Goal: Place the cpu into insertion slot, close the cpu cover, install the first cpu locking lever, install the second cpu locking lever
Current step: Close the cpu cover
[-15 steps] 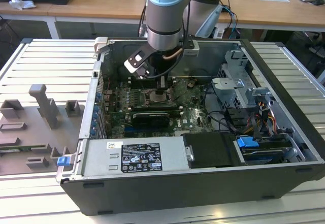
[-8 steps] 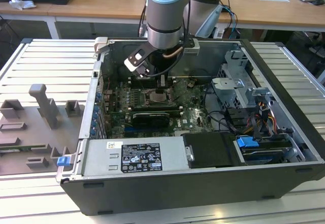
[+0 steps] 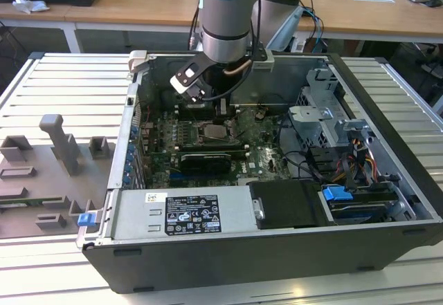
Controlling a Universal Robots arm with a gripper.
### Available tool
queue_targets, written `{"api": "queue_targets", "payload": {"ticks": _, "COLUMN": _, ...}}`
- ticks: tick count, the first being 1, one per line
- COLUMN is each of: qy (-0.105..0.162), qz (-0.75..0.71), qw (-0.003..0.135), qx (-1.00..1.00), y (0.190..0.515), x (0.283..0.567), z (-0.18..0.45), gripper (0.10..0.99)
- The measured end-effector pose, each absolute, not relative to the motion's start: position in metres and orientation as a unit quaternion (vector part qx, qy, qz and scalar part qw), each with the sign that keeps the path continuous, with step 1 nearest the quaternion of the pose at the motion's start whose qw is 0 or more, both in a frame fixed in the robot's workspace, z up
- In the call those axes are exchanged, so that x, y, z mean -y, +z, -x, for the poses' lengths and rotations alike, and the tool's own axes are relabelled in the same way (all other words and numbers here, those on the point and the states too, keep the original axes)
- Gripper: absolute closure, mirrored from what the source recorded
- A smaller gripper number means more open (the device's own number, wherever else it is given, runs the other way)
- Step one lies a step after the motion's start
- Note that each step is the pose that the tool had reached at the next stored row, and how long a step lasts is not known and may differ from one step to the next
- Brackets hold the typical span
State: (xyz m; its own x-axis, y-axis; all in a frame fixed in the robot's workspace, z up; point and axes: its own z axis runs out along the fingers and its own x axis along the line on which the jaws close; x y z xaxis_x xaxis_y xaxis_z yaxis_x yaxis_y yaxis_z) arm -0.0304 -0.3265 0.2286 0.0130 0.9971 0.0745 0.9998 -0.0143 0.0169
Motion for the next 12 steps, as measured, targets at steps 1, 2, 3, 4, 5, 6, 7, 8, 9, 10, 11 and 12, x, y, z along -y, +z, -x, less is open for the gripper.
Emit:
{"api": "queue_targets", "payload": {"ticks": 1, "qy": -0.032, "qz": 0.711, "qw": 0.02, "qx": 0.702, "y": 0.23, "x": 0.326, "z": 0.03, "gripper": 0.98}}
{"api": "queue_targets", "payload": {"ticks": 2, "qy": -0.032, "qz": 0.711, "qw": 0.02, "qx": 0.702, "y": 0.23, "x": 0.326, "z": 0.03, "gripper": 0.98}}
{"api": "queue_targets", "payload": {"ticks": 3, "qy": -0.032, "qz": 0.711, "qw": 0.02, "qx": 0.702, "y": 0.23, "x": 0.326, "z": 0.03, "gripper": 0.98}}
{"api": "queue_targets", "payload": {"ticks": 4, "qy": -0.032, "qz": 0.711, "qw": 0.019, "qx": 0.702, "y": 0.23, "x": 0.326, "z": 0.03, "gripper": 0.98}}
{"api": "queue_targets", "payload": {"ticks": 5, "qy": -0.031, "qz": 0.711, "qw": 0.018, "qx": 0.702, "y": 0.23, "x": 0.326, "z": 0.029, "gripper": 0.98}}
{"api": "queue_targets", "payload": {"ticks": 6, "qy": -0.03, "qz": 0.711, "qw": 0.017, "qx": 0.702, "y": 0.231, "x": 0.326, "z": 0.028, "gripper": 0.98}}
{"api": "queue_targets", "payload": {"ticks": 7, "qy": -0.029, "qz": 0.712, "qw": 0.017, "qx": 0.702, "y": 0.231, "x": 0.326, "z": 0.028, "gripper": 0.98}}
{"api": "queue_targets", "payload": {"ticks": 8, "qy": -0.028, "qz": 0.712, "qw": 0.016, "qx": 0.702, "y": 0.233, "x": 0.326, "z": 0.028, "gripper": 0.98}}
{"api": "queue_targets", "payload": {"ticks": 9, "qy": -0.028, "qz": 0.711, "qw": 0.015, "qx": 0.702, "y": 0.235, "x": 0.326, "z": 0.028, "gripper": 0.98}}
{"api": "queue_targets", "payload": {"ticks": 10, "qy": -0.027, "qz": 0.712, "qw": 0.015, "qx": 0.702, "y": 0.238, "x": 0.326, "z": 0.028, "gripper": 0.98}}
{"api": "queue_targets", "payload": {"ticks": 11, "qy": -0.026, "qz": 0.712, "qw": 0.014, "qx": 0.702, "y": 0.243, "x": 0.326, "z": 0.028, "gripper": 0.98}}
{"api": "queue_targets", "payload": {"ticks": 12, "qy": -0.026, "qz": 0.712, "qw": 0.013, "qx": 0.702, "y": 0.246, "x": 0.326, "z": 0.028, "gripper": 0.98}}
